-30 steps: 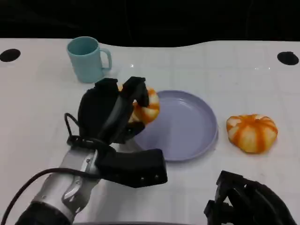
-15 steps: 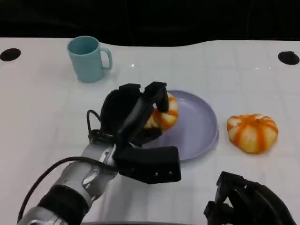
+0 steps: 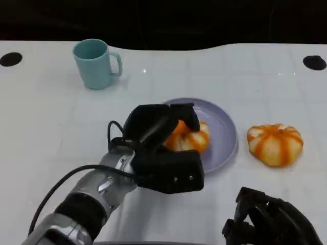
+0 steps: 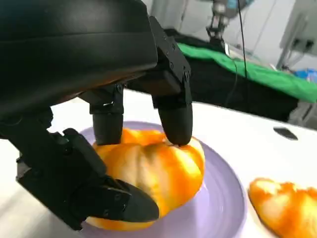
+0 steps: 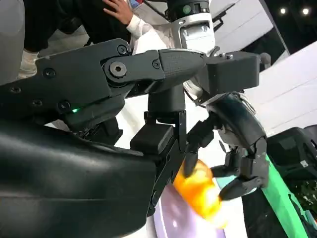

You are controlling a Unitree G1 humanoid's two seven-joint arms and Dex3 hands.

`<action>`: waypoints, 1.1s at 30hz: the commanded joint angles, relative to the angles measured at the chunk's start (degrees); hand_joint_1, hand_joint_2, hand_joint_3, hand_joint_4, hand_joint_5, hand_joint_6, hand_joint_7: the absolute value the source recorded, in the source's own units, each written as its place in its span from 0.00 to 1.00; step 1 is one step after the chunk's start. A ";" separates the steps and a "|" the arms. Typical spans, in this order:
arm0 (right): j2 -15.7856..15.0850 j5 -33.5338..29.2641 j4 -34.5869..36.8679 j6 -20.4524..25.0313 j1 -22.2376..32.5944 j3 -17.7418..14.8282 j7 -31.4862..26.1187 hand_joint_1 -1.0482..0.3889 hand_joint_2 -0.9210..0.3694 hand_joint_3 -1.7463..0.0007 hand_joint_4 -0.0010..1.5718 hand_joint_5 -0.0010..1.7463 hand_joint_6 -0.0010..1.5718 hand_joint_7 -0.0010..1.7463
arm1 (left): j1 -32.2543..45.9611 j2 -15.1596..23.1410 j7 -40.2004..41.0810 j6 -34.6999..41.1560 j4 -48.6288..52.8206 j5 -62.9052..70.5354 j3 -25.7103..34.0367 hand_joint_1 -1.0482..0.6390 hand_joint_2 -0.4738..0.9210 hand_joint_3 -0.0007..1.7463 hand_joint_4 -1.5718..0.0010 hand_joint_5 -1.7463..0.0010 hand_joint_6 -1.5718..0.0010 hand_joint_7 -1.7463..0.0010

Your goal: Grasp the bread from the table and place it into the plate.

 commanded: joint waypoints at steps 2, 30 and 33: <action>-0.69 0.50 -0.71 0.01 0.39 -0.43 0.02 0.23 0.00 0.88 0.56 0.91 0.51 0.75 | -1.44 2.16 -7.16 1.68 -1.42 0.24 -1.00 0.35 1.00 0.03 0.73 0.71 0.71 0.99; -0.63 -0.03 -1.13 0.63 0.14 -0.03 -0.97 0.23 0.00 0.88 0.56 0.91 0.51 0.76 | 21.77 5.92 -31.15 -4.94 -29.25 -35.78 15.38 0.30 1.00 0.06 0.78 0.54 0.67 0.94; -0.55 -0.17 -1.26 0.50 0.04 0.14 -1.14 0.23 0.00 0.87 0.56 0.91 0.51 0.76 | 24.89 5.27 -36.57 -4.68 -31.02 -42.57 17.33 0.29 1.00 0.11 0.76 0.40 0.62 0.87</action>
